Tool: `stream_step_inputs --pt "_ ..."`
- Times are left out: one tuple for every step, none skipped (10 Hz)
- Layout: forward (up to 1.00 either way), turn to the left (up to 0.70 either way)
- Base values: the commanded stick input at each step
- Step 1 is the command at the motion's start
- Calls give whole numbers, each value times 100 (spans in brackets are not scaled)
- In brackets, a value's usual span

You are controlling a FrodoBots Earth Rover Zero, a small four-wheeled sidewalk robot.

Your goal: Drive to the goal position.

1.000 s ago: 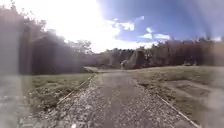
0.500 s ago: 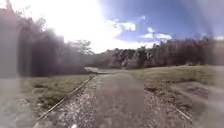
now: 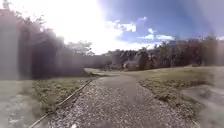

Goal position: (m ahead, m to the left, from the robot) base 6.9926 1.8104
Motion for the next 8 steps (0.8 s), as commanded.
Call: stream_step_inputs --pt "100 0" --pt "100 0" --pt "100 0" --pt "100 0" --pt "100 0" --pt "100 0" --pt "100 0" --pt "100 0"
